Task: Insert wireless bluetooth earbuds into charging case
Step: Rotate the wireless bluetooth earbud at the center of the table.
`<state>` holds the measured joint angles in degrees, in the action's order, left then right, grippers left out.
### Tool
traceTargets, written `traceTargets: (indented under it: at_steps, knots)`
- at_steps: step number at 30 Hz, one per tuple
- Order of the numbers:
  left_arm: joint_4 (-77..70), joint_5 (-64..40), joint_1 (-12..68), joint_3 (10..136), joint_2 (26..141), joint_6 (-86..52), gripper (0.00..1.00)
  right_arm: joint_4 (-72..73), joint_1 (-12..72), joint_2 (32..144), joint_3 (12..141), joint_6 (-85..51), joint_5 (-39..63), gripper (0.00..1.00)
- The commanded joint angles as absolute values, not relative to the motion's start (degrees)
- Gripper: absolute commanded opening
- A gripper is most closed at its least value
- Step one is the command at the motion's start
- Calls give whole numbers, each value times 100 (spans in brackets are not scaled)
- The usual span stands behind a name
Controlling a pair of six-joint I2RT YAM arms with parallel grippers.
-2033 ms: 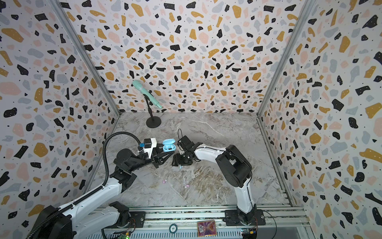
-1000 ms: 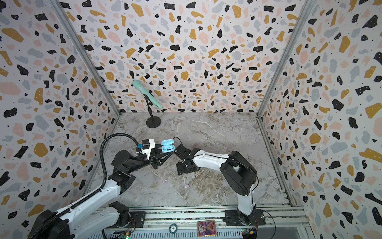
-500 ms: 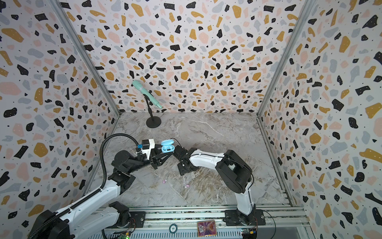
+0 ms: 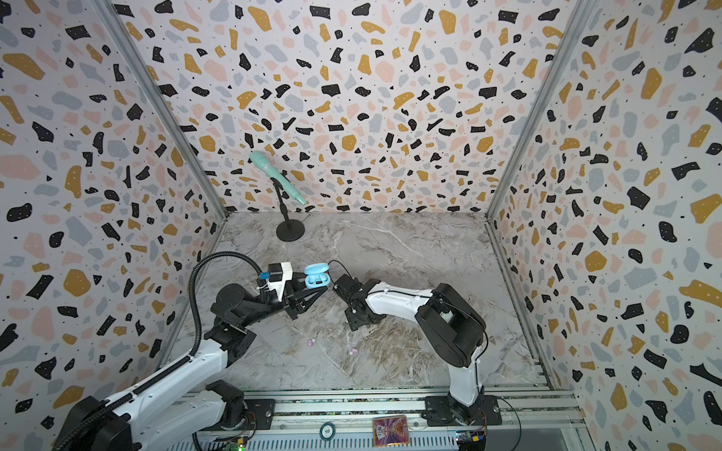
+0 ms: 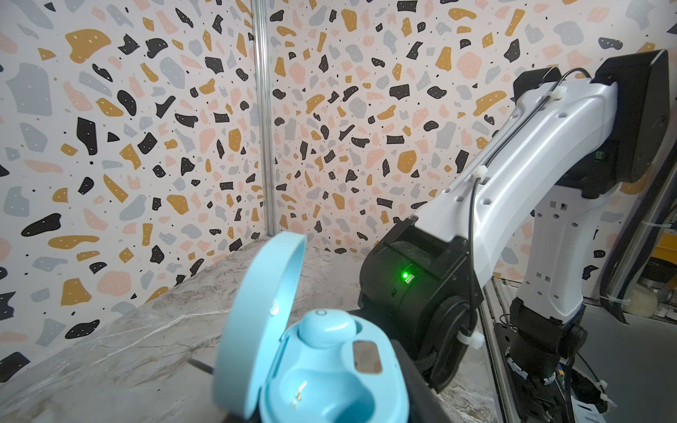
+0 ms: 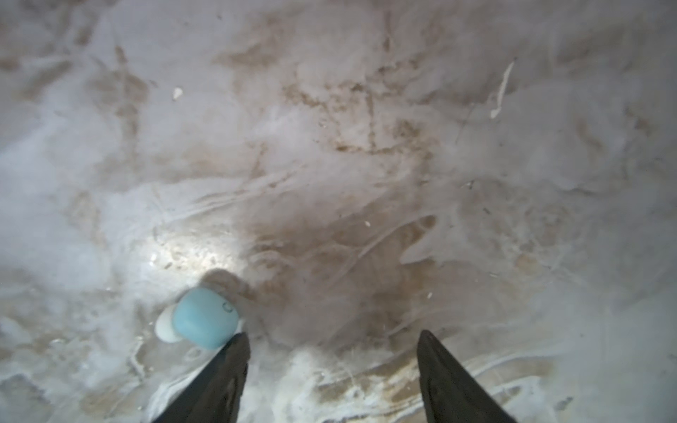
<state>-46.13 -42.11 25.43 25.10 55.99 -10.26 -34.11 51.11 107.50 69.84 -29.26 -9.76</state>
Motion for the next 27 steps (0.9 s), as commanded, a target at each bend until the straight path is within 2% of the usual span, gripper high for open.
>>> traceTargets:
  at_steps: [1, 27]
  knots:
    - [-4923, -4254, 2505, 2485, 5547, -1082, 13, -3694, 5036, 10730, 6971, -2740, -1169, 73]
    - [-4867, -4201, 2496, 2486, 5541, -1058, 13, -3363, 4938, 11145, 7711, -2609, -573, 76]
